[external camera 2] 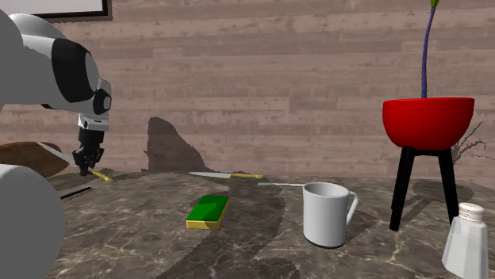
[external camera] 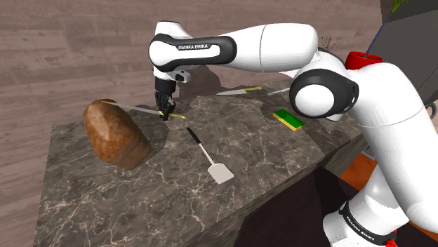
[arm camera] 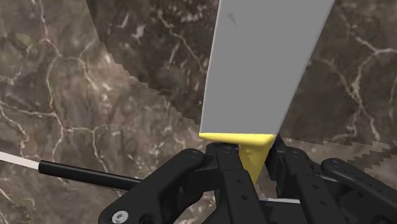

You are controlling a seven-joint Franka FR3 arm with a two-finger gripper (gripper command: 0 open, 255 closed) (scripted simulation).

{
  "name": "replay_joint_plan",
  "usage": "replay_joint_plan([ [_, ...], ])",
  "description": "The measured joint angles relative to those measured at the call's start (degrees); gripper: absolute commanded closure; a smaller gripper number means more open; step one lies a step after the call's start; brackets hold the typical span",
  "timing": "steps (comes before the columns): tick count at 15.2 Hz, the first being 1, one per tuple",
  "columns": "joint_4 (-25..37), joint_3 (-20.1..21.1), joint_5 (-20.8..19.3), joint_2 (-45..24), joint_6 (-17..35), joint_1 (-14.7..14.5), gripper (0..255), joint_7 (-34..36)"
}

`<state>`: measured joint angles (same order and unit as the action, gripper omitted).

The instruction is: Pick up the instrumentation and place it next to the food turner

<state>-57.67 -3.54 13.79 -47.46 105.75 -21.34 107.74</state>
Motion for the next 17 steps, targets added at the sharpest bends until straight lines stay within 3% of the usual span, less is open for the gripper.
replay_joint_plan([
  [4, -0.1, -0.1, 0.0, -0.1, 0.4, 0.0, 255, 0.0],
  [5, -0.4, -0.1, 0.0, 0.0, 0.5, 0.0, 0, -0.1],
  [11, -0.9, -0.1, 0.0, -0.4, 0.4, 0.0, 0, -0.1],
  [17, 5.6, -0.2, -0.3, -0.1, -6.3, 0.8, 0, 0.6],
])
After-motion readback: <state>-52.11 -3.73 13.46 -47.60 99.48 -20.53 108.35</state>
